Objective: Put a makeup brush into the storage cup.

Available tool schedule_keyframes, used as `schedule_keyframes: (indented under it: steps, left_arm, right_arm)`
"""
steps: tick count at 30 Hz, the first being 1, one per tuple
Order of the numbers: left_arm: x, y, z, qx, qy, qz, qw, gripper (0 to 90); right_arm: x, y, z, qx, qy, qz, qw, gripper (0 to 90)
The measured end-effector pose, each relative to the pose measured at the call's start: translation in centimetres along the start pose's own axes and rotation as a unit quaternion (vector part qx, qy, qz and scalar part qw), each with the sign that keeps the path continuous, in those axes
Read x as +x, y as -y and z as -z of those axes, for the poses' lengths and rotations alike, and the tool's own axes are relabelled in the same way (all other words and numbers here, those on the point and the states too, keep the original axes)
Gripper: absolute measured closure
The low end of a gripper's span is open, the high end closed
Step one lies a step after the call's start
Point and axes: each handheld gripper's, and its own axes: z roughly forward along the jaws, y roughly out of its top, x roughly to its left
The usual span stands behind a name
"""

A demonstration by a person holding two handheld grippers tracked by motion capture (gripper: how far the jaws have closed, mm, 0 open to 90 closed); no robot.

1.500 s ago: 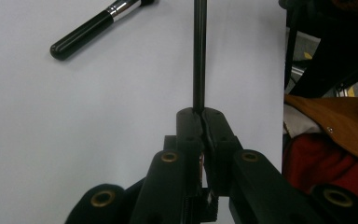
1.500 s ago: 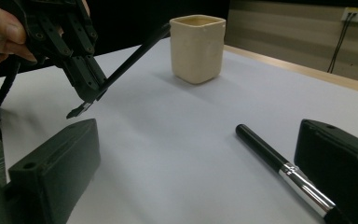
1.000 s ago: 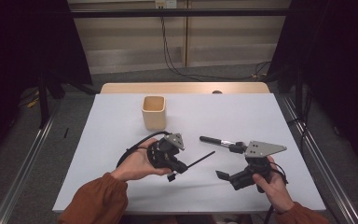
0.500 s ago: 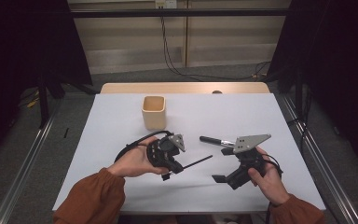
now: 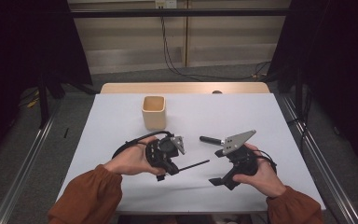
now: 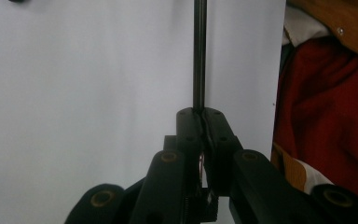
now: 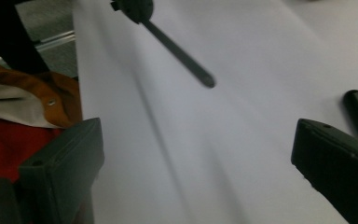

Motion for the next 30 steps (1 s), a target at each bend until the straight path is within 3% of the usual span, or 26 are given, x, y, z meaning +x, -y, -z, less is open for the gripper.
schedule_keyframes:
  steps: [8, 13, 21, 30]
  left_arm:
    - [-0.2, -0.1, 0.1, 0.028, 0.004, -0.008, 0.9996, 86.1]
    - [-0.3, -0.2, -0.3, 0.046, 0.007, -0.011, 0.9988, 86.1]
    - [-0.2, -0.3, -0.8, 0.067, 0.003, -0.015, 0.9976, 86.1]
    - [-0.1, -0.5, -1.5, 0.084, 0.007, -0.014, 0.9964, 86.0]
  right_arm:
    - [-0.4, -1.3, -0.1, 0.063, -0.027, 0.013, 0.9975, 2.3]
    - [-0.2, -1.7, -0.9, 0.109, -0.045, 0.031, 0.9925, 5.9]
    - [0.0, -2.1, -2.4, 0.175, -0.069, 0.043, 0.9812, 9.3]
    - [-0.6, -2.9, -2.9, 0.206, -0.069, 0.051, 0.9747, 21.2]
